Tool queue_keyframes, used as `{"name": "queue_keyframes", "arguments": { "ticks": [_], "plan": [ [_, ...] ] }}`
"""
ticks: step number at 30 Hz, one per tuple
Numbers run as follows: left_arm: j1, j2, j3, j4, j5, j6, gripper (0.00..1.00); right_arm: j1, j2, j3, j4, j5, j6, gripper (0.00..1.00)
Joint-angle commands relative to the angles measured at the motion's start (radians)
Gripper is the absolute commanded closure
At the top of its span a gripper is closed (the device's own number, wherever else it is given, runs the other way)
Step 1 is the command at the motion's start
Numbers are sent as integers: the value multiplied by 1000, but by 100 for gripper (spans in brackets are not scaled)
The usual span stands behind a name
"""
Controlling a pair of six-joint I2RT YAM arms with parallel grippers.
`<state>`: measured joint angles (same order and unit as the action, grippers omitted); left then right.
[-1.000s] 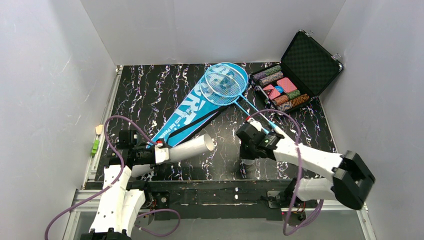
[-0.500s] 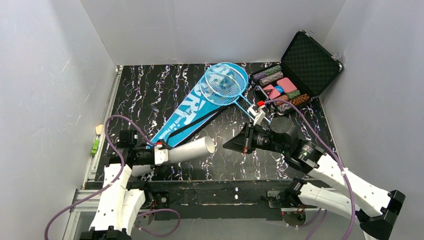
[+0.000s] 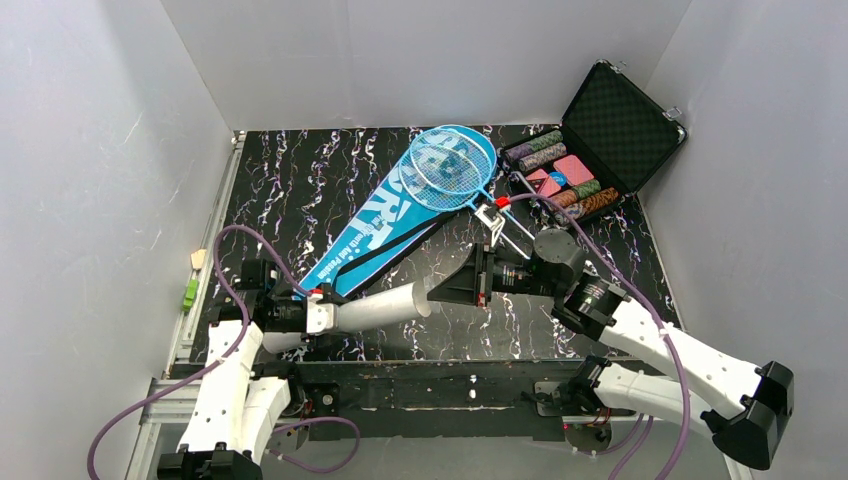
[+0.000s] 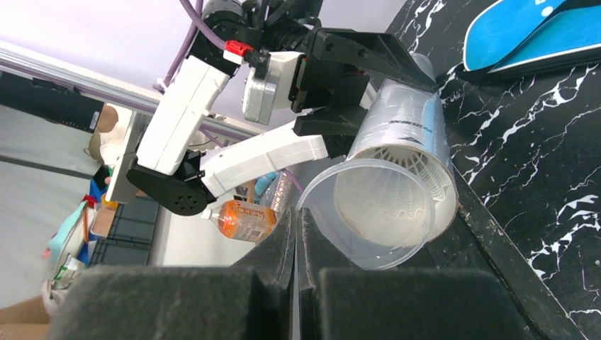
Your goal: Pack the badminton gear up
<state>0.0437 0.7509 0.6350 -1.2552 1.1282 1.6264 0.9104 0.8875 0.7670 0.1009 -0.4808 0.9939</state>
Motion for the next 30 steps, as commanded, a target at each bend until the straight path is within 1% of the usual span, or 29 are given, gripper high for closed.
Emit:
{"name": "queue_keyframes", "arguments": {
  "ticks": [1,11,19,30],
  "plan": [
    [-2,-8,38,-18,71,27,100,4,4,-38,129,-32,30,99],
    [-2,-4,48,-33,74,43,100,4,39,-68,200,-47,62,99],
    [-2,-10,50,-34,68,46,100,4,64,-80,218,-43,68,99],
    [-2,-13,49,-33,71,49,100,4,96,-144,343,-44,116,99]
  ]
}}
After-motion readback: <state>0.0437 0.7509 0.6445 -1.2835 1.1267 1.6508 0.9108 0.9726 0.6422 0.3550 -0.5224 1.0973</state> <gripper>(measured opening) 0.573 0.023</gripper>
